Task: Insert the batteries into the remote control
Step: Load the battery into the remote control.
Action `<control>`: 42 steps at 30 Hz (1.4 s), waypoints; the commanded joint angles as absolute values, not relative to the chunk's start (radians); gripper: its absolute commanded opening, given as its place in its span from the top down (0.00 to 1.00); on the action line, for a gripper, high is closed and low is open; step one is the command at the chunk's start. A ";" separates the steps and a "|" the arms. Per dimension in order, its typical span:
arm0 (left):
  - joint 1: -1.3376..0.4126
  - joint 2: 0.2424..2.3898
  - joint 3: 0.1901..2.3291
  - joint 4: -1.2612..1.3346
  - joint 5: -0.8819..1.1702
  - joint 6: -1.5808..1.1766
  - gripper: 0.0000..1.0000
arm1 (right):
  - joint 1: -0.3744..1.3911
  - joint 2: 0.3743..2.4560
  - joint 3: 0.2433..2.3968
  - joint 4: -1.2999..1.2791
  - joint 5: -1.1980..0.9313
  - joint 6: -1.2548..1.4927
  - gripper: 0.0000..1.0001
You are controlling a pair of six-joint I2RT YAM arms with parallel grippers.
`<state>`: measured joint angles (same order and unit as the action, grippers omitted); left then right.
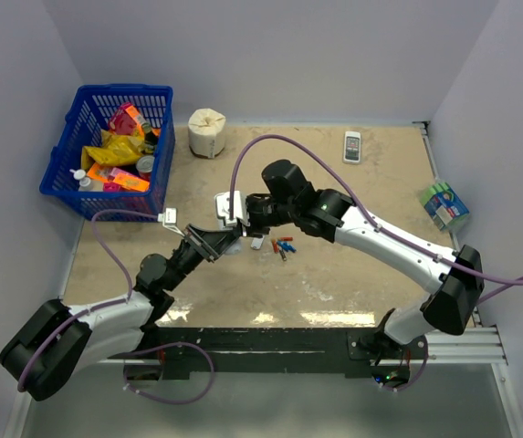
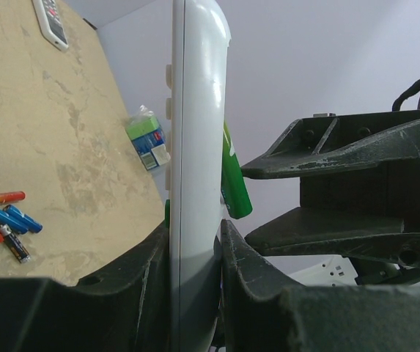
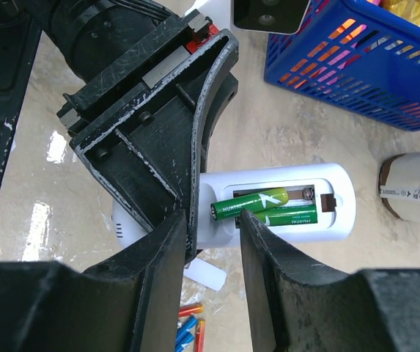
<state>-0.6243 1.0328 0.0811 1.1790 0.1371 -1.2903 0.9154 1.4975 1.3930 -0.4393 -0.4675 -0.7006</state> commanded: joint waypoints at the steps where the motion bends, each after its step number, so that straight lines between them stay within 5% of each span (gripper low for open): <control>1: -0.627 1.022 0.120 1.220 0.153 -1.285 1.00 | 0.913 1.494 1.439 -0.411 -0.488 -0.718 0.62; 42: -0.630 1.019 0.150 1.247 0.210 -1.273 1.00 | 0.878 1.542 1.437 -0.345 -0.462 -0.686 0.72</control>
